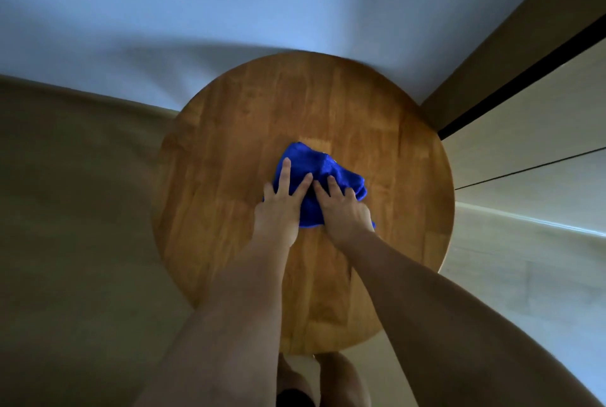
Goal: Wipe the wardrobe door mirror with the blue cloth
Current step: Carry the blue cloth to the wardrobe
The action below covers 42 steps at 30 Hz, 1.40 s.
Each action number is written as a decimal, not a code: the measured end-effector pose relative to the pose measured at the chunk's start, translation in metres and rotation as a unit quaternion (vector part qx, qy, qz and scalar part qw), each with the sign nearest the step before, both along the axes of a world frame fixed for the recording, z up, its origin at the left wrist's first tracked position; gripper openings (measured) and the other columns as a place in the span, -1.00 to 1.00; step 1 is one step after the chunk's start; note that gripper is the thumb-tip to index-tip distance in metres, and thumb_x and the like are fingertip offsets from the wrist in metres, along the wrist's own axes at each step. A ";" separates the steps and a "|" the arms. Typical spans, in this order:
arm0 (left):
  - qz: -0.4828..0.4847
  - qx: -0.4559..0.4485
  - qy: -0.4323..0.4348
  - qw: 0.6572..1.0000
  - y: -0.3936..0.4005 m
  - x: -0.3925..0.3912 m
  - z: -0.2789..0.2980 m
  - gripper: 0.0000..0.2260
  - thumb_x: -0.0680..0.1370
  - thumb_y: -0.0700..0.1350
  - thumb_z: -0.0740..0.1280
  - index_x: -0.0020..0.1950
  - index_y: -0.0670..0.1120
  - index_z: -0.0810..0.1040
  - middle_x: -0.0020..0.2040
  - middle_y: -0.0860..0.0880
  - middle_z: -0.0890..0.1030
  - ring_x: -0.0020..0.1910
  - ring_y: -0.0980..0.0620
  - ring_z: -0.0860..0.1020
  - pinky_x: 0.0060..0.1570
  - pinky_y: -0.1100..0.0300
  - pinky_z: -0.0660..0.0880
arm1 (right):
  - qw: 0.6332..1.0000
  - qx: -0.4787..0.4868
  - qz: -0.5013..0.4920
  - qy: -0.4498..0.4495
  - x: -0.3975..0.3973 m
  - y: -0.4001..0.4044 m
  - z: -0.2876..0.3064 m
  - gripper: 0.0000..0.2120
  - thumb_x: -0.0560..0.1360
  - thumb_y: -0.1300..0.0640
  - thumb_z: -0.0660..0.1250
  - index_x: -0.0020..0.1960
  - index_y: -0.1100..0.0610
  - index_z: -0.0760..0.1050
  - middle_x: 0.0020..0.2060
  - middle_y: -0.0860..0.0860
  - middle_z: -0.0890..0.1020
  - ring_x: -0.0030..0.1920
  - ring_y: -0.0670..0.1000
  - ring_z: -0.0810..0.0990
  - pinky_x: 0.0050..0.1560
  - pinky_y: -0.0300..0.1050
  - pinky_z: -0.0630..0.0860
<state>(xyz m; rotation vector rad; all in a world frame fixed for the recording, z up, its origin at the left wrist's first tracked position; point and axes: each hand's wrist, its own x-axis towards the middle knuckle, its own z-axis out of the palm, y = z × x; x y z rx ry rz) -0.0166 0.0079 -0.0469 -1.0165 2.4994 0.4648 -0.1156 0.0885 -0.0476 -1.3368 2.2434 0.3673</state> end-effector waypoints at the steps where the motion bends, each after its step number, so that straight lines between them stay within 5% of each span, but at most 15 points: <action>1: 0.001 -0.004 0.000 1.000 0.000 0.002 0.004 -0.09 0.45 -0.10 0.42 0.51 0.19 -0.21 0.51 -0.05 -0.33 0.30 -0.10 0.24 -0.05 0.16 0.53 | 1.000 -0.008 0.006 -0.007 -0.003 -0.002 0.006 -0.28 0.56 0.18 0.26 0.56 0.01 -0.10 0.53 0.10 0.08 0.35 0.17 0.32 0.01 0.03 0.55; 5: 0.054 -0.045 -0.003 0.998 -0.003 0.021 0.030 -0.12 0.41 0.13 0.42 0.52 0.12 -0.10 0.52 -0.06 -0.04 0.26 -0.08 0.30 -0.05 0.14 0.47 | 0.996 -0.070 0.056 -0.023 0.002 -0.020 0.037 -0.41 0.53 0.16 0.28 0.49 0.02 0.12 0.38 0.02 0.35 0.22 0.09 0.46 -0.14 -0.04 0.50; 8: 0.118 -0.093 -0.002 0.989 -0.010 0.045 0.058 -0.31 0.49 0.09 0.33 0.51 0.08 0.04 0.49 -0.06 0.12 0.19 -0.05 0.37 -0.04 0.16 0.42 | 0.989 -0.095 0.109 -0.028 0.023 -0.043 0.066 -0.47 0.51 0.17 0.30 0.43 0.04 0.21 0.32 0.00 0.40 0.20 0.08 0.48 -0.18 -0.07 0.45; 13: 0.257 -0.080 -0.040 0.962 -0.025 0.091 0.116 -0.46 0.54 -0.03 0.29 0.46 0.08 0.14 0.55 -0.04 -0.05 0.45 -0.17 0.13 0.34 -0.21 0.17 | 0.967 -0.131 0.215 -0.030 0.072 -0.085 0.123 -0.50 0.51 0.21 0.30 0.40 0.05 0.25 0.27 0.02 0.43 0.17 0.09 0.48 -0.24 -0.05 0.45; 15: 0.305 -0.079 -0.013 0.949 -0.030 0.114 0.140 -0.49 0.54 -0.10 0.29 0.45 0.04 0.19 0.55 -0.02 0.00 0.47 -0.18 0.09 0.37 -0.20 0.17 | 0.956 -0.145 0.253 -0.036 0.094 -0.100 0.144 -0.48 0.50 0.22 0.30 0.41 0.04 0.25 0.30 0.02 0.42 0.18 0.09 0.48 -0.26 -0.06 0.39; 19: 0.372 -0.100 0.035 0.922 -0.038 0.168 0.181 -0.61 0.54 -0.19 0.23 0.36 -0.04 0.29 0.48 -0.04 0.20 0.22 -0.13 0.41 0.10 0.06 0.39 | 0.934 -0.167 0.309 -0.068 0.143 -0.124 0.181 -0.46 0.49 0.20 0.30 0.42 0.02 0.25 0.31 0.02 0.40 0.22 0.09 0.45 -0.20 -0.06 0.37; 24: 0.456 -0.102 0.065 0.882 -0.039 0.243 0.216 -0.70 0.51 -0.24 0.25 0.23 -0.12 0.37 0.32 -0.08 0.33 0.00 -0.12 0.52 -0.16 0.08 0.45 | 0.901 -0.176 0.384 -0.097 0.216 -0.146 0.216 -0.47 0.46 0.15 0.31 0.40 -0.04 0.29 0.26 0.01 0.41 0.18 0.09 0.47 -0.06 -0.02 0.49; 33: 0.558 -0.115 0.057 0.820 -0.048 0.387 0.243 -0.67 0.49 -0.25 0.28 0.24 -0.07 0.39 0.15 -0.06 0.47 0.05 -0.07 0.50 -0.16 0.09 0.44 | 0.845 -0.185 0.489 -0.115 0.368 -0.179 0.247 -0.54 0.47 0.14 0.31 0.36 0.00 0.34 0.21 0.03 0.46 0.12 0.08 0.51 -0.10 -0.07 0.44; 42: 0.590 -0.136 0.029 0.795 -0.084 0.529 0.262 -0.70 0.49 -0.21 0.30 0.21 -0.05 0.42 0.13 -0.03 0.48 0.05 -0.04 0.51 -0.20 0.14 0.36 | 0.825 -0.185 0.523 -0.111 0.515 -0.223 0.264 -0.54 0.48 0.19 0.31 0.35 0.01 0.36 0.19 0.02 0.47 0.12 0.06 0.51 -0.11 -0.11 0.44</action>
